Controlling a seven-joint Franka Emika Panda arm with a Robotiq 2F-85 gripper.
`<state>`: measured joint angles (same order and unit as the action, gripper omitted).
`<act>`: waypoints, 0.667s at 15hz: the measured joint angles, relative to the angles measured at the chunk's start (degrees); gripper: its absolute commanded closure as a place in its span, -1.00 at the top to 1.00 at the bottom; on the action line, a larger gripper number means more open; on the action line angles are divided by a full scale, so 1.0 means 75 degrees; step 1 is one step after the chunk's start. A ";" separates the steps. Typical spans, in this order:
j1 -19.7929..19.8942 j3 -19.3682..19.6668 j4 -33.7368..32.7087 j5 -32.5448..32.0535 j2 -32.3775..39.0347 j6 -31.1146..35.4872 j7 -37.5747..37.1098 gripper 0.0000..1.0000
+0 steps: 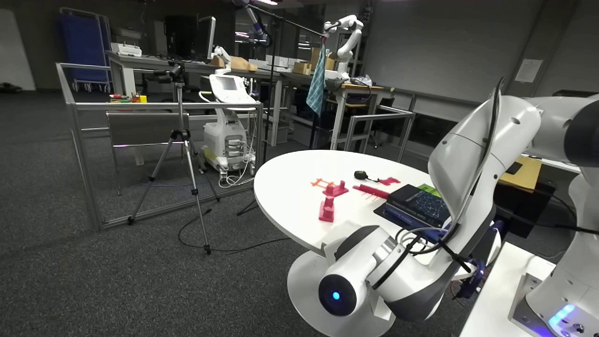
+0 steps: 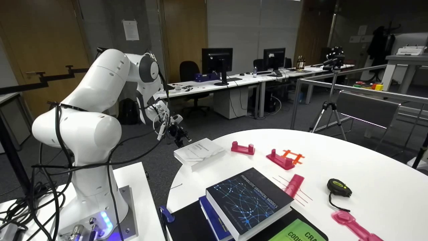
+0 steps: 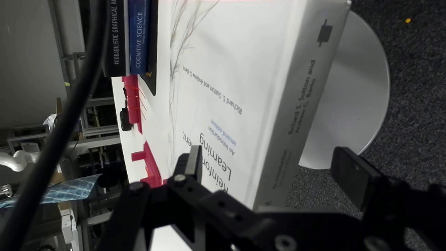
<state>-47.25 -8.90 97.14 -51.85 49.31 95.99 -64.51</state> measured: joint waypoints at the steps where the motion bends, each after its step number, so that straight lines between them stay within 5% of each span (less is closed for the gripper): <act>1: 0.0000 0.0000 -0.0001 0.0000 0.0000 0.0000 0.0000 1.00; 10: 0.0000 -0.0003 -0.0021 0.0008 0.0057 0.0003 -0.0005 1.00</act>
<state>-47.25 -8.92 96.98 -51.80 49.74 96.01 -64.54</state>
